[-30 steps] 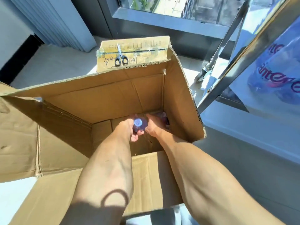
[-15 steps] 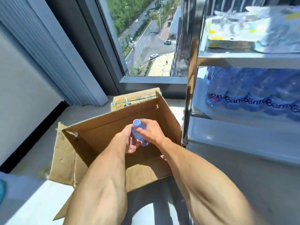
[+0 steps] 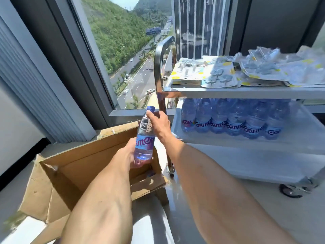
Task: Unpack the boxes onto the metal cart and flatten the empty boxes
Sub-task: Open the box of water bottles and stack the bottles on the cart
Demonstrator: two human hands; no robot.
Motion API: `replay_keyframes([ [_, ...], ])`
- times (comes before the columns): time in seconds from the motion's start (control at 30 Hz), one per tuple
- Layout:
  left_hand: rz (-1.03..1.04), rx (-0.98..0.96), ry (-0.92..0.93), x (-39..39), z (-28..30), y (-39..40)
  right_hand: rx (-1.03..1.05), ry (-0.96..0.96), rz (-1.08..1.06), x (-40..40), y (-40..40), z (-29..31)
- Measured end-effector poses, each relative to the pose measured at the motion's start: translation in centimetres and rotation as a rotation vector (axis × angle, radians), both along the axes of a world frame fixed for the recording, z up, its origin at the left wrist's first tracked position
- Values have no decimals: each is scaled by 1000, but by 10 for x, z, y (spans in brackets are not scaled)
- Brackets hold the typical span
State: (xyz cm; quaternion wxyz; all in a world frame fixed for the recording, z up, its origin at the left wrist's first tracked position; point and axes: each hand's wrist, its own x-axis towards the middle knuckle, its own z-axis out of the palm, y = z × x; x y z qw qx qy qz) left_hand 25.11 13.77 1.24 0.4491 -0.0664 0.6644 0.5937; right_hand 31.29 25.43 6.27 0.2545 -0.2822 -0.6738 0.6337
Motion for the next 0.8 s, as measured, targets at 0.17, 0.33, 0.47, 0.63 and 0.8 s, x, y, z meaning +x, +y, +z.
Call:
replay_keyframes([
  [0.17, -168, 83, -63, 63, 7, 62, -63, 36, -80, 63, 44, -3],
  [0.33, -281, 107, -24, 121, 3, 119, -62, -7, -350, 132, 100, -11],
  [0.47, -350, 248, -63, 157, -10, 153, -128, -14, -423, 178, 147, -14],
  [0.63, -446, 327, -114, 204, -29, 195, -26, -175, -563, 236, 187, -21],
  [0.8, -492, 437, -88, 253, -39, 228, -75, -166, -732, 282, 210, -29],
])
